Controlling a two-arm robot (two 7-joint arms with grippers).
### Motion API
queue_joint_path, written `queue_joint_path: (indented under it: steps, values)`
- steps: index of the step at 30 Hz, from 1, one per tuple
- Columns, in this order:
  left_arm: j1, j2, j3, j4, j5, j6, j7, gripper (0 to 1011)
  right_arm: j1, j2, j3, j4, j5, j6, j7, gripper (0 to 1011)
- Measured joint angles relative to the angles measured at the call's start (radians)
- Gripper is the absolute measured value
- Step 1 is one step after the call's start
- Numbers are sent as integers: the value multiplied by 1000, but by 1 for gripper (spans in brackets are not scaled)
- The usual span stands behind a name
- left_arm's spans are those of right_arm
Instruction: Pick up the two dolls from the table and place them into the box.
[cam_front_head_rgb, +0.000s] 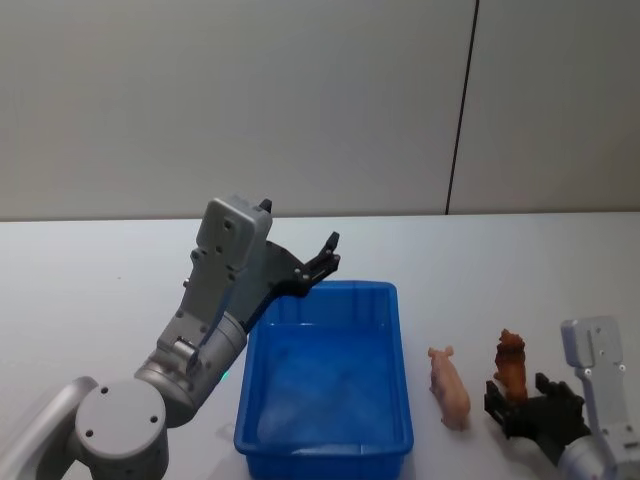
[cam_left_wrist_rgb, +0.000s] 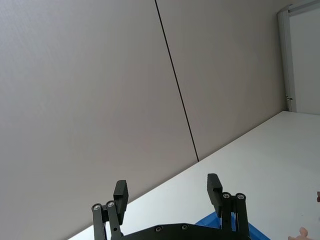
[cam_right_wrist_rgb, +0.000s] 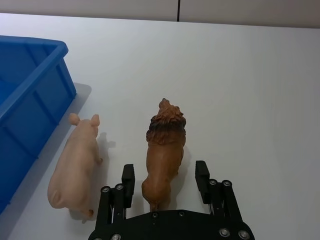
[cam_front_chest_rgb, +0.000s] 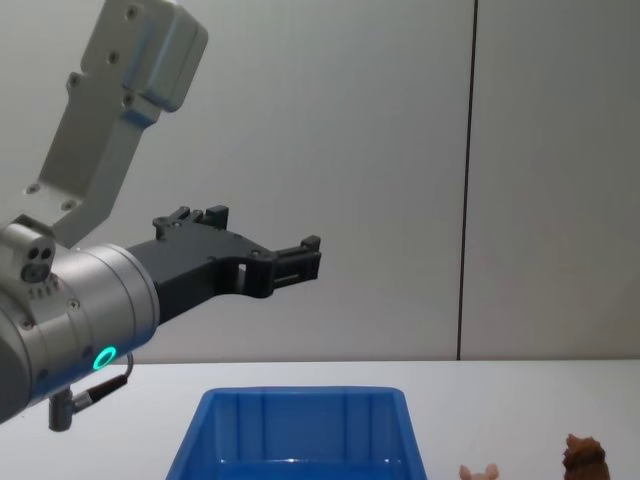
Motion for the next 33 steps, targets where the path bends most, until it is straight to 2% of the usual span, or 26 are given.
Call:
queue_joint_path:
  steps: [2,6,8,10,11,15,27,33]
  values:
    - [0,0,0,0,0,0,0,1001,2,-3,-1,5,-2,1,1,732]
    - [0,0,0,0,0,0,0,1001,6,-7,-1,14,-6,7,1,572]
    - [0,0,0,0,0,0,0,1001,8,-10,-2,17,-9,13,0,535]
    - [0,0,0,0,0,0,0,1001,9,-12,-2,18,-12,17,-1,426]
    - [0,0,0,0,0,0,0,1001,9,-12,-2,18,-12,17,-1,426]
    - [0,0,0,0,0,0,0,1001,9,-15,-3,15,-20,20,-5,297]
    - [0,0,0,0,0,0,0,1001,-4,-12,-7,-42,-71,-28,-9,283]
    - [0,0,0,0,0,0,0,1001,-9,-6,-9,-74,-97,-63,14,283]
